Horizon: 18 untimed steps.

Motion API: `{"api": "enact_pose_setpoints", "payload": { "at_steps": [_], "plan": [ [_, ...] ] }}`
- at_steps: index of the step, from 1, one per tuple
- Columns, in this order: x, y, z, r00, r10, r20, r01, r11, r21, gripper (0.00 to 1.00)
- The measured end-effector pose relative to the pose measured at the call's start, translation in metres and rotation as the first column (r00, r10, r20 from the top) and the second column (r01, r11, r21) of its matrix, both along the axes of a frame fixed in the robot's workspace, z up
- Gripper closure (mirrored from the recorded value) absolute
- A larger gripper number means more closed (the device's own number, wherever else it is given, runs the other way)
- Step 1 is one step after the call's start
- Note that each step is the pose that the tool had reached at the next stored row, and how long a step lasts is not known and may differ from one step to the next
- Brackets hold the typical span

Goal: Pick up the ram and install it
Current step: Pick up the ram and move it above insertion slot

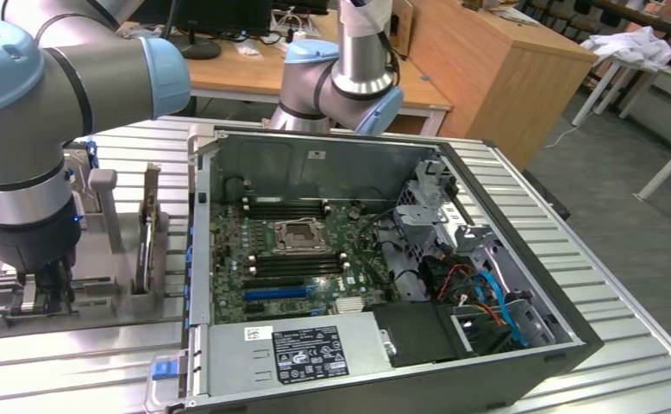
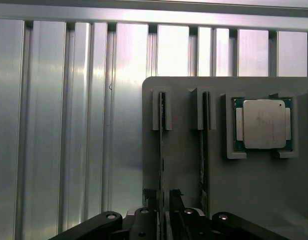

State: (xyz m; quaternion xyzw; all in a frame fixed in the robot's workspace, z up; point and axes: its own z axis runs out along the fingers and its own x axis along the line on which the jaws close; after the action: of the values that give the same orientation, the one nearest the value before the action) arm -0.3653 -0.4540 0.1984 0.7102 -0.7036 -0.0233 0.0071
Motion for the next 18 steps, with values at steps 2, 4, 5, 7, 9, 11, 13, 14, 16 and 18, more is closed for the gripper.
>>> {"api": "enact_pose_setpoints", "payload": {
  "at_steps": [2, 4, 5, 7, 9, 11, 13, 14, 16, 18],
  "plan": [
    [0.0000, 0.0000, 0.0000, 1.0000, 0.000, 0.0000, 0.000, 1.0000, 0.0000, 0.79],
    [0.0000, 0.0000, 0.0000, 1.0000, 0.000, 0.0000, 0.000, 1.0000, 0.0000, 0.79],
    [0.0000, 0.0000, 0.0000, 1.0000, 0.000, 0.0000, 0.000, 1.0000, 0.0000, 0.79],
    [0.0000, 0.0000, 0.0000, 1.0000, 0.000, 0.0000, 0.000, 1.0000, 0.0000, 0.79],
    [0.0000, 0.0000, 0.0000, 1.0000, 0.000, 0.0000, 0.000, 1.0000, -0.0001, 0.80],
    [0.0000, 0.0000, 0.0000, 1.0000, 0.000, 0.0000, 0.000, 1.0000, 0.0000, 0.87],
    [0.0000, 0.0000, 0.0000, 1.0000, 0.000, 0.0000, 0.000, 1.0000, 0.0000, 0.87],
    [0.0000, 0.0000, 0.0000, 1.0000, 0.000, 0.0000, 0.000, 1.0000, 0.0000, 0.87],
    [0.0000, 0.0000, 0.0000, 1.0000, 0.000, 0.0000, 0.000, 1.0000, 0.0000, 0.87],
    [0.0000, 0.0000, 0.0000, 1.0000, 0.000, 0.0000, 0.000, 1.0000, -0.0001, 0.88]
  ]
}}
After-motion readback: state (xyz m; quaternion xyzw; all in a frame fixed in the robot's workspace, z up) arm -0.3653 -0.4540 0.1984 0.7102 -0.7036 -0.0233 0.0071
